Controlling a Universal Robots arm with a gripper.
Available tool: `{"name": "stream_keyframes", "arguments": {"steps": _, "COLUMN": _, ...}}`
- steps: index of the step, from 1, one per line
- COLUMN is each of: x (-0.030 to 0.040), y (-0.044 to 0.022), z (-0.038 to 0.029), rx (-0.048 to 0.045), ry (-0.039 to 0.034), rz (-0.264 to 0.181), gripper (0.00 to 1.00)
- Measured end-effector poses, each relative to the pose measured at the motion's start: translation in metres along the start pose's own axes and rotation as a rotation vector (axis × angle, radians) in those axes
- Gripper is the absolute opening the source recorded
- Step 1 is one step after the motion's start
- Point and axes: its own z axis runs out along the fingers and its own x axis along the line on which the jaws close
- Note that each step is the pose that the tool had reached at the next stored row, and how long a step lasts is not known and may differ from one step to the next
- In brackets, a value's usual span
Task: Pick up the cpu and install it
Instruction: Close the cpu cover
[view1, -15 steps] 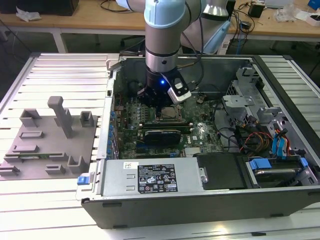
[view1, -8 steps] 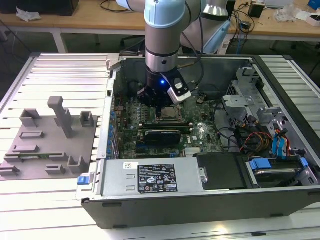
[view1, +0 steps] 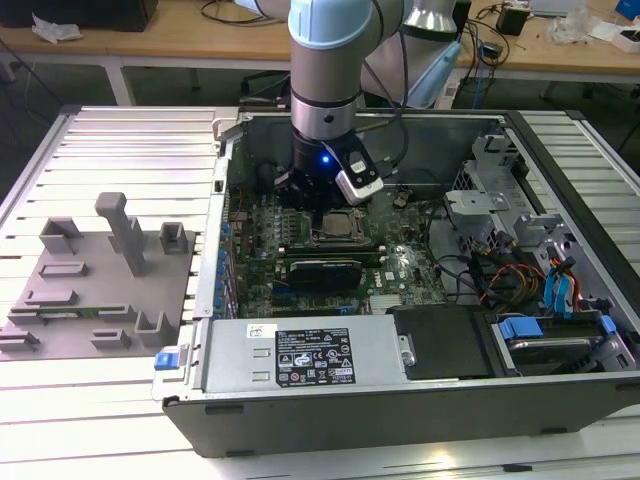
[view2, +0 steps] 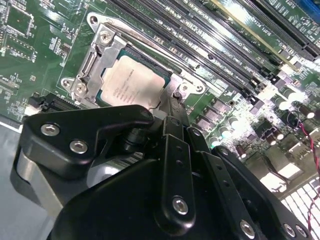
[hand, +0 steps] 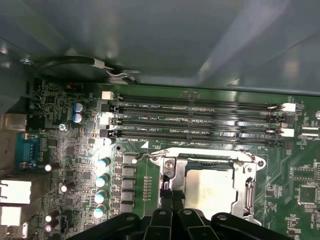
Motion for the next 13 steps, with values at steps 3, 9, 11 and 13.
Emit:
{"name": "stream_keyframes", "arguments": {"steps": 3, "x": -0.0001, "y": 0.0001, "z": -0.0062, "rx": -0.0001, "ry": -0.0001, "rz": 0.000, "gripper": 0.11}}
{"name": "stream_keyframes", "arguments": {"steps": 9, "x": -0.0002, "y": 0.0002, "z": -0.0135, "rx": -0.0002, "ry": -0.0001, "rz": 0.000, "gripper": 0.11}}
{"name": "stream_keyframes", "arguments": {"steps": 11, "x": -0.0004, "y": 0.0002, "z": -0.0136, "rx": 0.0000, "ry": 0.0000, "rz": 0.000, "gripper": 0.11}}
{"name": "stream_keyframes", "arguments": {"steps": 13, "x": -0.0021, "y": 0.0001, "z": -0.0137, "rx": 0.0002, "ry": 0.0003, "rz": 0.000, "gripper": 0.11}}
